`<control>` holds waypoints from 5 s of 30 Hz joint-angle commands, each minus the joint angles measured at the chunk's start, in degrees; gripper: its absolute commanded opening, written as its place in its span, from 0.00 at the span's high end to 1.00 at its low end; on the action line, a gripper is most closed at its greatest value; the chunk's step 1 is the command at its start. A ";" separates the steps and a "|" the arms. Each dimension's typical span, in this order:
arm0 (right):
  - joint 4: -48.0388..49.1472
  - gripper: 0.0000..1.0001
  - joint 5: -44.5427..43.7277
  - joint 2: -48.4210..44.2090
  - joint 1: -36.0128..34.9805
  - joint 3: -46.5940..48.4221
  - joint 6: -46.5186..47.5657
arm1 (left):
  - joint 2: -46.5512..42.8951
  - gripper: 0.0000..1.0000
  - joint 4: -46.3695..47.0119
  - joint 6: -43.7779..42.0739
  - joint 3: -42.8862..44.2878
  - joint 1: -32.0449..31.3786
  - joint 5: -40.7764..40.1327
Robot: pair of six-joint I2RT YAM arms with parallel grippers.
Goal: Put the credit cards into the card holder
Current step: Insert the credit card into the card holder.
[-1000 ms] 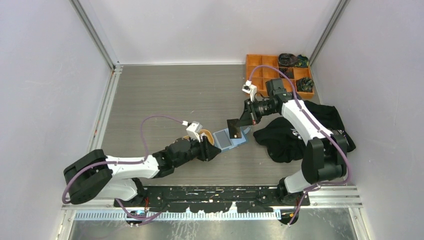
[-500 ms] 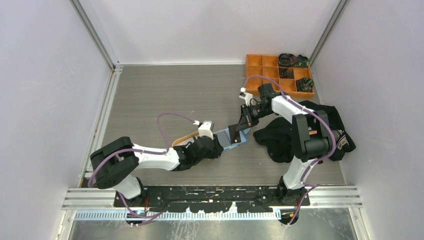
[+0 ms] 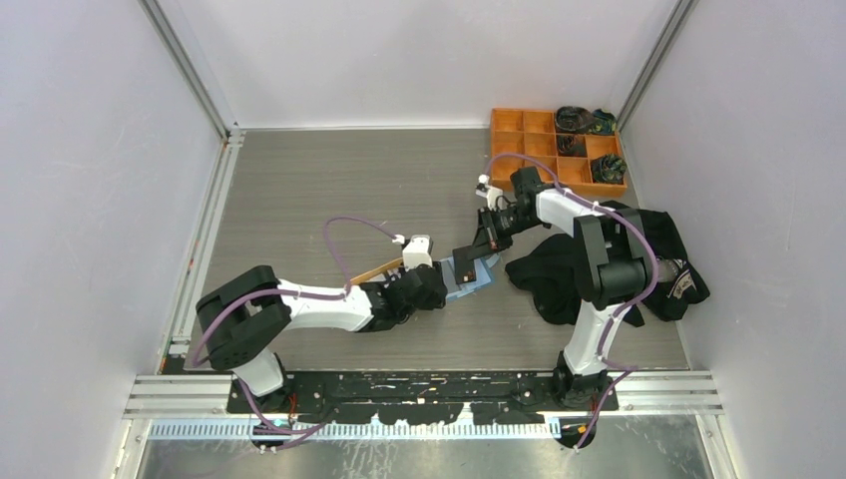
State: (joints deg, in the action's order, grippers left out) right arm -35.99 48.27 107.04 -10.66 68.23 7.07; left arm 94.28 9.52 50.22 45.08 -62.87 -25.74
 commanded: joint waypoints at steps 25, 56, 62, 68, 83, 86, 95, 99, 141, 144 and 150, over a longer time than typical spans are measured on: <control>5.26 0.99 1.05 -0.51 2.22 -1.47 -6.40 | 3.09 0.58 -5.52 -3.08 3.78 6.17 5.61; 4.90 0.99 3.86 4.82 1.16 -3.96 -7.64 | 5.04 0.63 -8.60 -3.72 5.90 6.99 7.10; 4.43 0.99 2.73 4.75 1.16 -3.81 -10.64 | 5.52 0.63 -8.85 -3.90 6.40 7.06 7.36; 4.20 0.99 1.71 4.67 1.21 -3.81 -13.05 | 6.00 0.63 -9.30 -3.90 7.02 7.09 7.64; 2.13 0.99 1.21 3.94 2.66 -5.12 -12.59 | 6.01 0.63 -9.35 -3.98 7.39 7.15 7.90; 2.30 0.99 1.28 4.25 2.66 -5.30 -12.83 | 6.01 0.63 -9.35 -3.99 7.47 7.19 8.06; 4.39 0.99 1.03 3.96 2.68 -6.66 -15.42 | 5.99 0.63 -9.36 -4.07 7.52 7.19 8.24; 4.54 0.99 1.27 4.74 2.53 -6.32 -15.77 | 6.32 0.63 -9.39 -4.20 7.82 7.16 8.89; 7.52 0.88 2.09 8.27 -1.73 -1.78 -17.45 | -3.65 0.61 -4.51 -9.66 6.97 3.53 13.34; 7.47 0.87 2.09 8.31 -1.73 -1.80 -17.44 | -3.43 0.62 -3.61 -10.04 7.99 2.18 13.54; 7.42 0.87 1.87 8.41 -1.71 -1.70 -17.15 | -0.03 0.66 -7.24 -11.19 13.45 -1.47 7.44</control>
State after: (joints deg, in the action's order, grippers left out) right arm -28.91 52.99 114.80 -12.01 65.06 -11.11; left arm 92.73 2.42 41.15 52.73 -62.28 -13.41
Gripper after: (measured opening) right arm 0.127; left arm 0.351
